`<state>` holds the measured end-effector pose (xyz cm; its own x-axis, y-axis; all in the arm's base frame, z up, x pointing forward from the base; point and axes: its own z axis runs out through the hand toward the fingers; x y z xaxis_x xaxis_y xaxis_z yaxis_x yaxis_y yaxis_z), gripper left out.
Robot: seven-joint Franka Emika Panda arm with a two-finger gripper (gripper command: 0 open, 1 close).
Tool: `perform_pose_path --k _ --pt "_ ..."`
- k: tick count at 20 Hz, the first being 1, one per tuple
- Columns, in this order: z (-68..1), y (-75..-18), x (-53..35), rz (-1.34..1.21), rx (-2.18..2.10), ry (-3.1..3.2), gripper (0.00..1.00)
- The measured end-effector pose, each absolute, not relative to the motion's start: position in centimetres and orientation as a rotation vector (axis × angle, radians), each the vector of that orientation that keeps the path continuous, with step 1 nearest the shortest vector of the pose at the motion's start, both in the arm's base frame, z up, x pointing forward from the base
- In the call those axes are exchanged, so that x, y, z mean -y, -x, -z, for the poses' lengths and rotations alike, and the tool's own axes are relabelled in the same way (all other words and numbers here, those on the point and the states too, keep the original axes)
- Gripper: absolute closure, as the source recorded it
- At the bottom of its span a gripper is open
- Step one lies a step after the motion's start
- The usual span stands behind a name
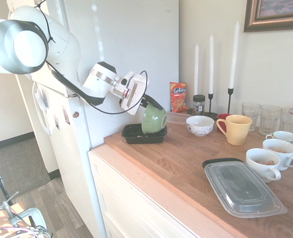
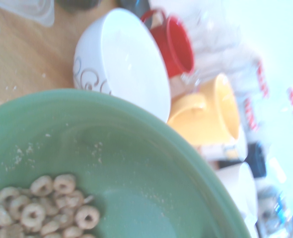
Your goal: Pour the cereal into the box
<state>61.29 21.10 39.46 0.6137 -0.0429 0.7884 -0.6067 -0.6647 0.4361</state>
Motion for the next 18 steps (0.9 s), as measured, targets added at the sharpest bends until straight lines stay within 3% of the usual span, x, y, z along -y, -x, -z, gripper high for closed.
perform_pose_path --k 18 --pt "-37.9 -59.9 -21.4 -1.165 0.299 -1.938 1.00"
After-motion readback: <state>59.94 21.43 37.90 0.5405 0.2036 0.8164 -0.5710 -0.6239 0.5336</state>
